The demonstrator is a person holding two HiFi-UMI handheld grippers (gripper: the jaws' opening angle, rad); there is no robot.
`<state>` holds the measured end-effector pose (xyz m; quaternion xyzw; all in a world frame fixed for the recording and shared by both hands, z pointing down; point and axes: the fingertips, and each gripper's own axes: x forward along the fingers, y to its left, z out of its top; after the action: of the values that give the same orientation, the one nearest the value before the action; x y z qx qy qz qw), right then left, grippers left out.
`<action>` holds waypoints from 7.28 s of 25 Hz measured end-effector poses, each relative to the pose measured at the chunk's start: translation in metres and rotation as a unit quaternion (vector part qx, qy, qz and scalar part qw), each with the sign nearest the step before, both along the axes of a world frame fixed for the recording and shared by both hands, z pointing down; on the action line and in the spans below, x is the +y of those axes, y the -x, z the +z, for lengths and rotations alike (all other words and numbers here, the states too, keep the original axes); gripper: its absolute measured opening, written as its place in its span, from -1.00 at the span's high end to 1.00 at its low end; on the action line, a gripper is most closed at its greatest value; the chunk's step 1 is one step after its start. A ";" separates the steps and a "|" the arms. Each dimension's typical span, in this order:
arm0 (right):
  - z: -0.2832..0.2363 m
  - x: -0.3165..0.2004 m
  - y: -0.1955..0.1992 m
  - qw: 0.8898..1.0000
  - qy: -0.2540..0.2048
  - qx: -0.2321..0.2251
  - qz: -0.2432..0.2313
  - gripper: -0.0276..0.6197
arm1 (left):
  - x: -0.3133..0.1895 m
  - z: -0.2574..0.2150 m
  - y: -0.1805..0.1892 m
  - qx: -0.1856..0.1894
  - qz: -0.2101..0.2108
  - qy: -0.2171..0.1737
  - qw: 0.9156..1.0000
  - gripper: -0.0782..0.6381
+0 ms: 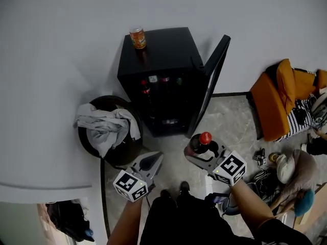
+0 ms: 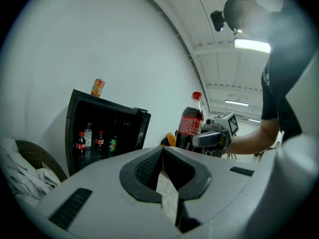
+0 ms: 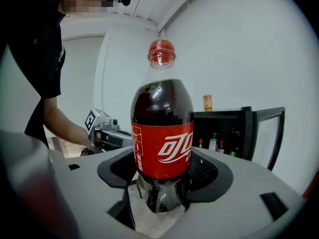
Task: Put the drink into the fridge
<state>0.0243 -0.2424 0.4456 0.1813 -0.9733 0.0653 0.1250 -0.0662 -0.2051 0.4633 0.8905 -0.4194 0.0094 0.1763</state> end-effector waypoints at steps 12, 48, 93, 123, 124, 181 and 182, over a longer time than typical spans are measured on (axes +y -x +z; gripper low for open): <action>0.015 -0.076 0.047 0.999 -0.003 0.009 0.031 -0.07 | -0.068 0.022 0.038 0.027 0.023 0.009 0.999 0.75; 0.153 -0.263 0.124 0.996 -0.045 0.011 0.071 -0.08 | -0.225 0.165 0.073 0.017 0.019 0.006 1.000 0.75; 0.225 -0.366 0.145 0.991 -0.061 -0.024 0.113 -0.08 | -0.265 0.240 0.079 0.030 0.008 0.021 0.999 0.75; 0.044 -0.209 0.104 0.998 -0.009 -0.055 0.034 -0.06 | -0.171 0.032 0.051 0.035 -0.016 0.034 0.999 0.75; 0.032 -0.200 0.101 0.998 -0.016 -0.059 0.028 0.01 | -0.166 0.022 0.053 0.036 -0.021 0.026 0.999 0.75; -0.025 0.316 -0.040 0.996 0.011 -0.089 -0.005 0.82 | 0.312 -0.037 -0.060 0.096 0.134 -0.030 0.986 0.75; -0.023 0.318 -0.043 0.996 0.011 -0.086 -0.006 0.82 | 0.312 -0.034 -0.061 0.095 0.125 -0.027 0.987 0.75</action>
<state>0.0677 0.0752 0.4222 0.1677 -0.9807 0.0906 0.0435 -0.0053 0.1068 0.4298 0.9372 -0.2864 -0.0646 0.1882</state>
